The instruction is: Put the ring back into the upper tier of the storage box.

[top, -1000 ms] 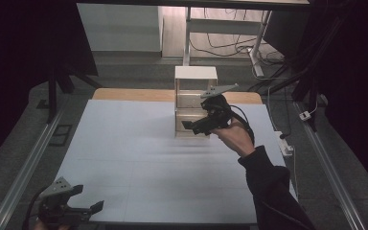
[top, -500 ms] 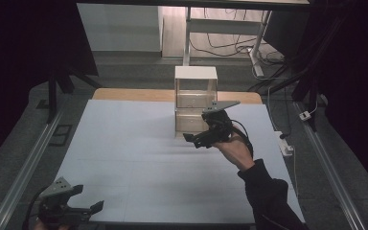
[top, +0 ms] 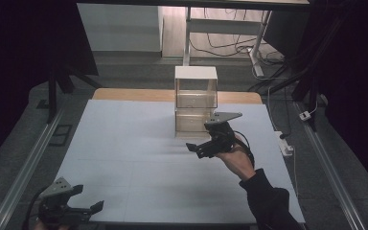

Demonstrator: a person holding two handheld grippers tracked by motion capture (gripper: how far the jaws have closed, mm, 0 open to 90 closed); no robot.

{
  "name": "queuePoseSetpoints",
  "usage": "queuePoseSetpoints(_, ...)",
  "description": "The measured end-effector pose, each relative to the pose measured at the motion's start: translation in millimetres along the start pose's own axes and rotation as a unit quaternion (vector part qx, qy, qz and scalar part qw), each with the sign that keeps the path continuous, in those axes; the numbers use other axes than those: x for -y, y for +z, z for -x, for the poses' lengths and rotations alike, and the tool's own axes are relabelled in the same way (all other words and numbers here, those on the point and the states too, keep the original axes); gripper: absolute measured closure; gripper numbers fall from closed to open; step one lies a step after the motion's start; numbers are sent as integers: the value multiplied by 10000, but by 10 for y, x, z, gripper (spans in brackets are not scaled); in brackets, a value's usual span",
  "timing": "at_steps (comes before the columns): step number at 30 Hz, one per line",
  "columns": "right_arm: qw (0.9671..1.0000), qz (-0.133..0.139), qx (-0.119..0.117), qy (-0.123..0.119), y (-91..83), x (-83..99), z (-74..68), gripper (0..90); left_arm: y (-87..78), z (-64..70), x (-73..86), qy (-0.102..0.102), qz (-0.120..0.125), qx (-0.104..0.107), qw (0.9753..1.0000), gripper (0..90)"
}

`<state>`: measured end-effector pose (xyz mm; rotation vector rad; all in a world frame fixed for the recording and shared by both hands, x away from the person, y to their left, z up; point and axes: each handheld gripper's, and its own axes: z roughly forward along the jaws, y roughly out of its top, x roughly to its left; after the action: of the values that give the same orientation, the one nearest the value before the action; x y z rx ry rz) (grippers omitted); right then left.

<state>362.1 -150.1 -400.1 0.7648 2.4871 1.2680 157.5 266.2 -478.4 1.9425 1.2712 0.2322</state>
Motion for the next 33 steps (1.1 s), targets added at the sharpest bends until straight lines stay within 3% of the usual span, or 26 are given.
queuePoseSetpoints(21,9999,-66,-87,129,-147,344,-161,0,-14,-2,7,25,69,62,10000,22)
queuePoseSetpoints(25,9999,-117,22,41,-207,432,-183,0,-22,-12,11,5,103,106,9999,18)
queuePoseSetpoints(33,9996,-106,184,186,-433,671,-168,0,-27,-19,13,-3,125,144,9998,14)
